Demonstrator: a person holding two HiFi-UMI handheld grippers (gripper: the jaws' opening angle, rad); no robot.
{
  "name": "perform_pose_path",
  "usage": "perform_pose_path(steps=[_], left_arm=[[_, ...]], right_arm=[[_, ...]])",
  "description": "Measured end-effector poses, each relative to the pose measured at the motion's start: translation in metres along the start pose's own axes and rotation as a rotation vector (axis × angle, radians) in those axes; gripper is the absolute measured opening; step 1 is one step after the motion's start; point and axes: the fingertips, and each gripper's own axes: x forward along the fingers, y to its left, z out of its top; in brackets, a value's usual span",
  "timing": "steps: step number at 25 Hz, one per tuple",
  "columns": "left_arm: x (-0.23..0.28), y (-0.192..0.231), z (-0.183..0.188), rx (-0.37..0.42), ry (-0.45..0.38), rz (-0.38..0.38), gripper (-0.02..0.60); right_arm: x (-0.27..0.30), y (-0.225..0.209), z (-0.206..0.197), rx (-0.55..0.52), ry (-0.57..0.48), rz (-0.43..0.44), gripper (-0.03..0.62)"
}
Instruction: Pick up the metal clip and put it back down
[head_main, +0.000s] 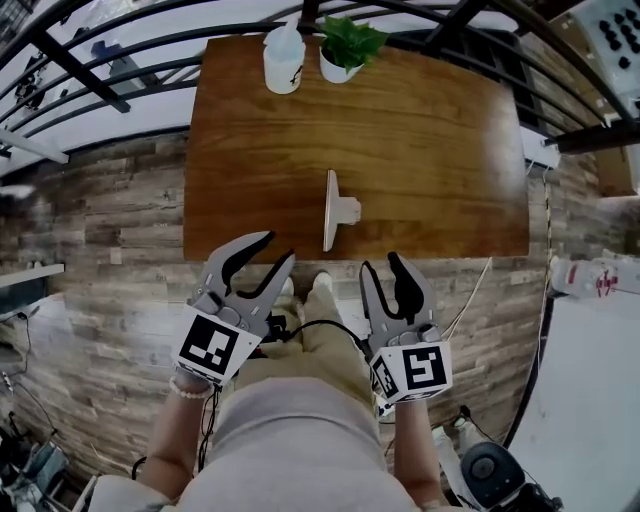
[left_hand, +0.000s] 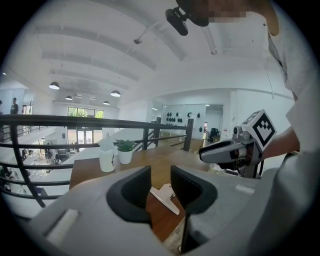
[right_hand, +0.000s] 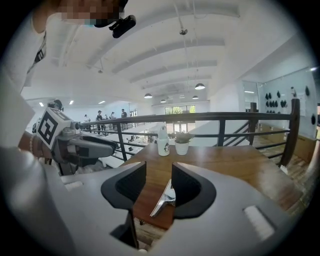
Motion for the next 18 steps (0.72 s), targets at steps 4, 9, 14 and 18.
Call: perform_pose_path(steps=[4,9,14,18], left_arm=[[0.003,0.006,0.000,-0.009,0.005,0.036,0.117],[0.005,0.008,0.003,-0.019,0.003,0.076,0.116],[0.011,0.010,0.000,-0.034,0.011,0.096,0.116],[0.014,0.014,-0.009,-0.063,0.027,0.114,0.117]], right_arm=[[0.009,-0.001,0.001,-0.034,0.017,0.050,0.167],[0.015,-0.004,0.002,-0.044,0.026,0.092,0.167],[0.024,-0.008,-0.002,-0.042,0.040,0.115,0.167],[0.033,-0.009,-0.007,-0.037,0.051,0.134,0.167]])
